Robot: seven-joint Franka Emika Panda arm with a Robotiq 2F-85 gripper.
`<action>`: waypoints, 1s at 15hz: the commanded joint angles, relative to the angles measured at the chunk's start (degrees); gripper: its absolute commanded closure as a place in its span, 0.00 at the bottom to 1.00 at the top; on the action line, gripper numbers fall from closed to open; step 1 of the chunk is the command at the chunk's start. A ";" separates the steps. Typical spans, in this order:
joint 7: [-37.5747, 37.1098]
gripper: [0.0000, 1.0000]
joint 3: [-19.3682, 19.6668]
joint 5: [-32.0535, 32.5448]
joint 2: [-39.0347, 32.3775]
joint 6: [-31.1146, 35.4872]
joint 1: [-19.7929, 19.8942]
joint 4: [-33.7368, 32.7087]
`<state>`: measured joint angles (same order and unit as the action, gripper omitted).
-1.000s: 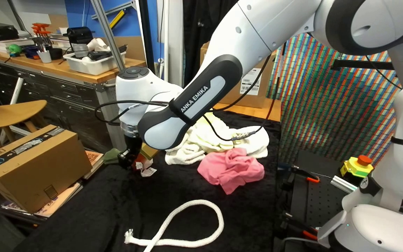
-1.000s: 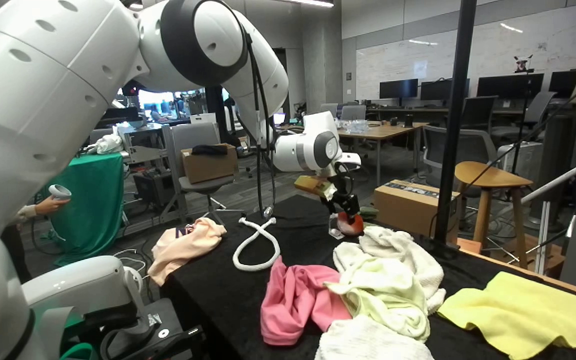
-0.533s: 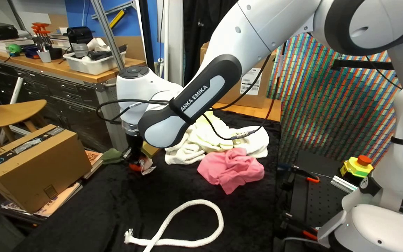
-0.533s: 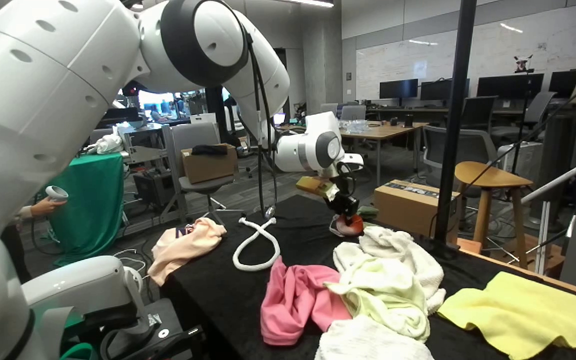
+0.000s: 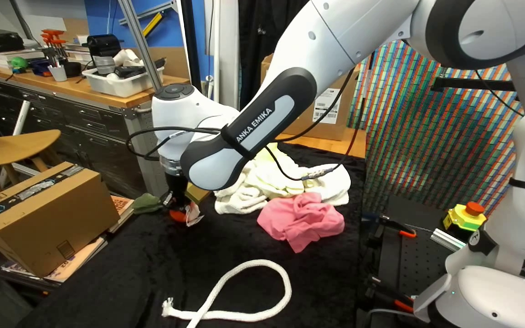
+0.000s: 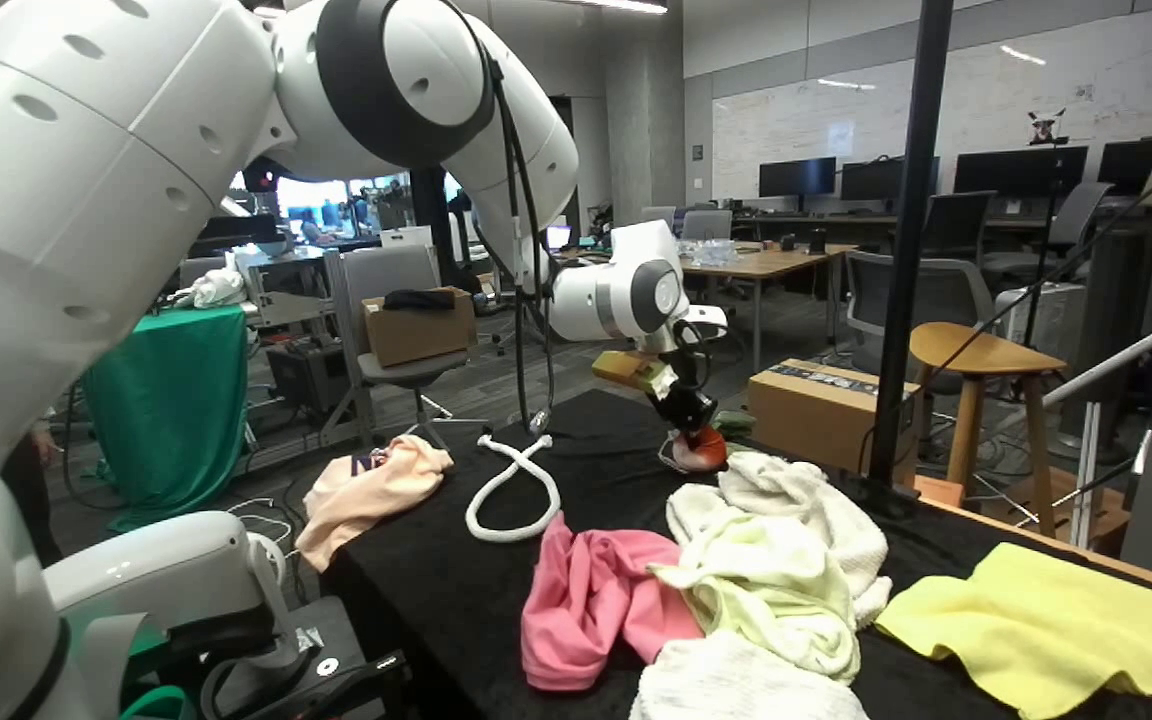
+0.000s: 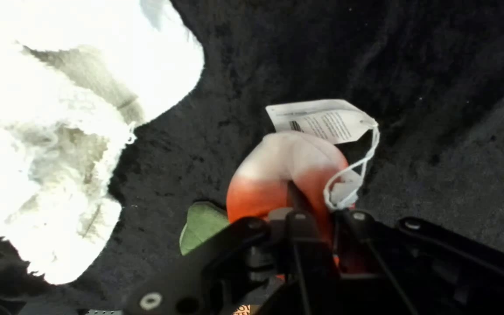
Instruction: Pile up all the things on the table on the white shirt
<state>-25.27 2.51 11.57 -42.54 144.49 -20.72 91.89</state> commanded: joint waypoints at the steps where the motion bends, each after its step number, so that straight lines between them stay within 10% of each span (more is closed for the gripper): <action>1: 2.44 0.90 -0.95 -1.10 8.30 -1.72 0.90 9.29; 15: 1.41 0.90 -0.43 2.32 42.17 1.30 11.31 46.85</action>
<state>-23.05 2.29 12.41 -7.33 144.10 -12.43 131.66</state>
